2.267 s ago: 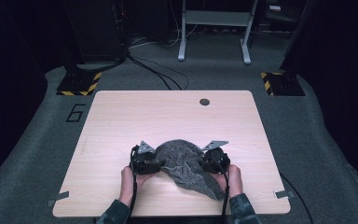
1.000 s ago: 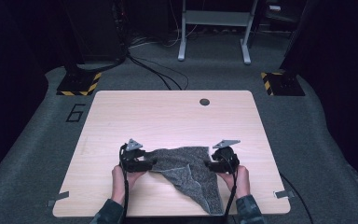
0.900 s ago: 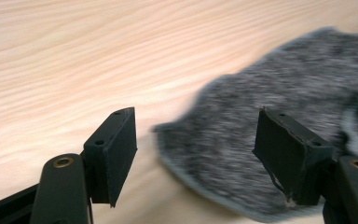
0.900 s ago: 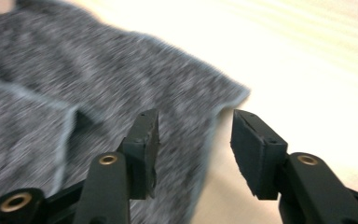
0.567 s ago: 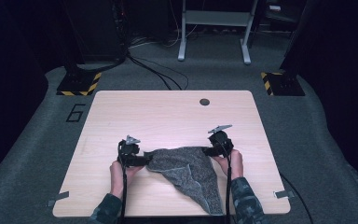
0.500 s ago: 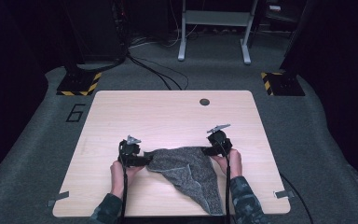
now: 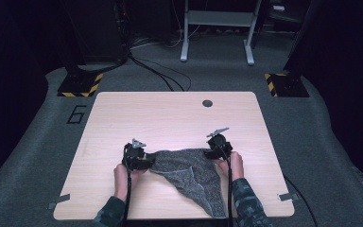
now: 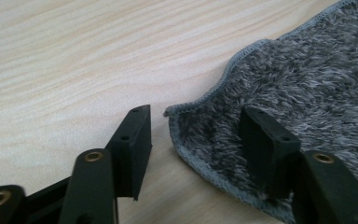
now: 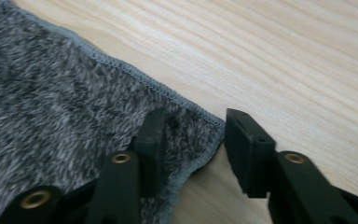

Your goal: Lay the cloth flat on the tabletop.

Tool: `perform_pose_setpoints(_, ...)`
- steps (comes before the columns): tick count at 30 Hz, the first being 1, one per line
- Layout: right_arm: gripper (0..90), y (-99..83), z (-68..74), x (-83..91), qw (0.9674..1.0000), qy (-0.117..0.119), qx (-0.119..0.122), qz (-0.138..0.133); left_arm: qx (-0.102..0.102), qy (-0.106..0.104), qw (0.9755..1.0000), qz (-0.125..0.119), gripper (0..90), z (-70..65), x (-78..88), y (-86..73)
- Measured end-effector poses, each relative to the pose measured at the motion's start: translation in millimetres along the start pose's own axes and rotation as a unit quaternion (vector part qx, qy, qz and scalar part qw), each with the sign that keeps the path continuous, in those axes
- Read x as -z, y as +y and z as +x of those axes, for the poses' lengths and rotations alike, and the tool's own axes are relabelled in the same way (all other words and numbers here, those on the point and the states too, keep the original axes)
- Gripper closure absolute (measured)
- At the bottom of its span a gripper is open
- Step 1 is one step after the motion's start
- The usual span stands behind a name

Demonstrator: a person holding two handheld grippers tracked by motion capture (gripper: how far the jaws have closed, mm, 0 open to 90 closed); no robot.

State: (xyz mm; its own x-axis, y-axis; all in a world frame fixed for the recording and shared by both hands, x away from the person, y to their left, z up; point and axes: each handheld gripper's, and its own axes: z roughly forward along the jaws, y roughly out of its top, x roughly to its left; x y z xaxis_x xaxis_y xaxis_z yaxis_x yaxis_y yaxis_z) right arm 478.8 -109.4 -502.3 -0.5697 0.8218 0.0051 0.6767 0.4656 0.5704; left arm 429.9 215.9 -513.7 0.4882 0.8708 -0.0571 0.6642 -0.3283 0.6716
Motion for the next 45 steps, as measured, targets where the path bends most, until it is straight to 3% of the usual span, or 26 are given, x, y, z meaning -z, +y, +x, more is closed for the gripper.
perform_pose_setpoints(6,70.1,-1.3,1.2,0.9,1.0000,0.006,0.002,-0.002,-0.020,0.013,0.9997,-0.001,58.7,-2.3,-0.8,1.1)
perform_pose_setpoints(14,82.1,-2.1,2.5,1.9,0.9999,0.012,-0.002,0.000,-0.012,0.014,0.9998,-0.004,73.3,0.7,-0.3,0.2)
perform_pose_setpoints(20,84.5,-5.0,2.8,2.2,0.9997,0.018,-0.012,-0.009,-0.014,0.012,0.9998,-0.012,80.9,3.5,-1.3,-0.3)
perform_pose_setpoints(29,85.5,-7.2,1.7,12.8,0.9988,0.028,-0.026,-0.032,-0.003,0.006,0.9997,-0.023,84.8,5.0,5.2,-0.4)
perform_pose_setpoints(38,86.2,-5.0,6.0,21.7,0.9991,0.024,-0.009,-0.035,0.004,-0.002,0.9998,-0.019,86.2,6.8,4.1,-0.8)
perform_pose_setpoints(42,86.7,-1.4,2.4,15.0,0.9994,0.019,-0.005,-0.028,-0.004,0.001,0.9999,-0.014,86.8,9.6,-2.1,5.4)
perform_pose_setpoints(45,87.1,10.4,-4.8,12.9,0.9995,0.011,-0.001,-0.030,-0.030,0.017,0.9993,-0.011,87.1,16.4,-8.7,19.9)
